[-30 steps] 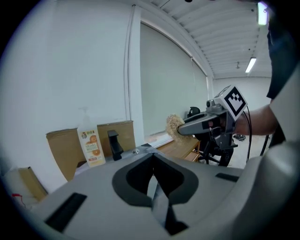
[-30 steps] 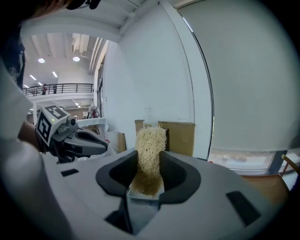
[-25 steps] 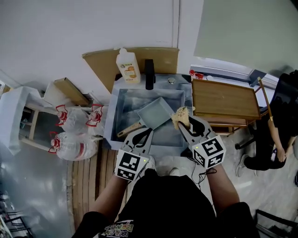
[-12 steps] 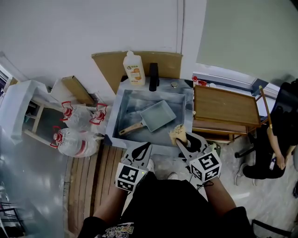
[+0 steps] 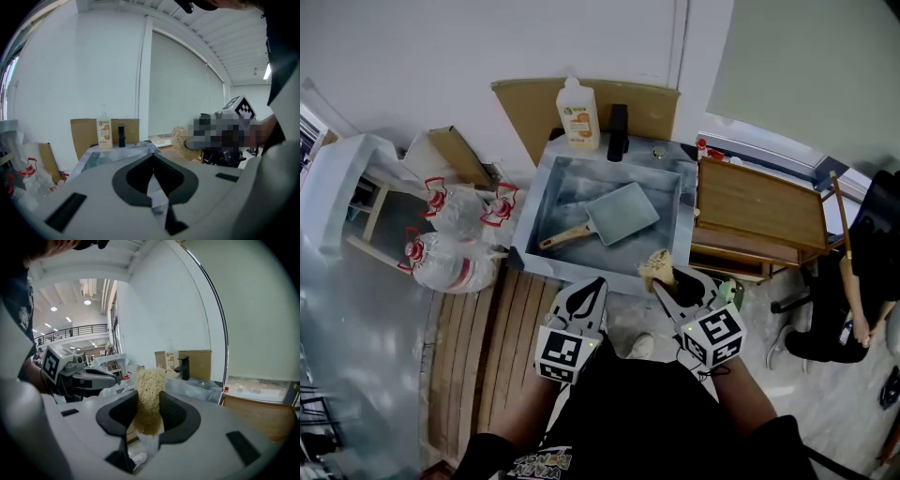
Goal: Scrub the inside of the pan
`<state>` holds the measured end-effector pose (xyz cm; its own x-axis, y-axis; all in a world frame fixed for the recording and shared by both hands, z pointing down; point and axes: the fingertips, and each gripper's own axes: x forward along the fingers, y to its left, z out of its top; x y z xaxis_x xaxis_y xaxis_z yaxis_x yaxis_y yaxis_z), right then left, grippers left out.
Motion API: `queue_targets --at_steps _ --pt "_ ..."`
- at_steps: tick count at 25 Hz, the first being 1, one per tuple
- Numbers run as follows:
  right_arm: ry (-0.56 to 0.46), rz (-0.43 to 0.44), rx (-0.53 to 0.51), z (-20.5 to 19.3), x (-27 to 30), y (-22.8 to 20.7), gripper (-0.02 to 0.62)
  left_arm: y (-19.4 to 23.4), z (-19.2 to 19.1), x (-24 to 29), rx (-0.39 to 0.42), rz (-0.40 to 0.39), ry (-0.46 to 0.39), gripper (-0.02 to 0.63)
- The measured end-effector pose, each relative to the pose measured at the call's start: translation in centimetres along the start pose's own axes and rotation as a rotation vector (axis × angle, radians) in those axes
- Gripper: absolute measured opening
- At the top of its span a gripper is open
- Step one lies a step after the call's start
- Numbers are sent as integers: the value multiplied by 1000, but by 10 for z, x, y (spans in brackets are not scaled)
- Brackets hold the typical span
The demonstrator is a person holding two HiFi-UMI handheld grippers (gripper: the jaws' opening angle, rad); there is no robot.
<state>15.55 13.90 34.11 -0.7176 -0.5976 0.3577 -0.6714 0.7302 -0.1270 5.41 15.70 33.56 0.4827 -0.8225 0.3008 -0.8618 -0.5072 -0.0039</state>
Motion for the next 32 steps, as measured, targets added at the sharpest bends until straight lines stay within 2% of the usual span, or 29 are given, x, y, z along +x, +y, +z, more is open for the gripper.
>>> queue_targets --at_steps 32 --pt "3 56 30 -16 -2 3 145 -18 -10 4 47 -7 57 9"
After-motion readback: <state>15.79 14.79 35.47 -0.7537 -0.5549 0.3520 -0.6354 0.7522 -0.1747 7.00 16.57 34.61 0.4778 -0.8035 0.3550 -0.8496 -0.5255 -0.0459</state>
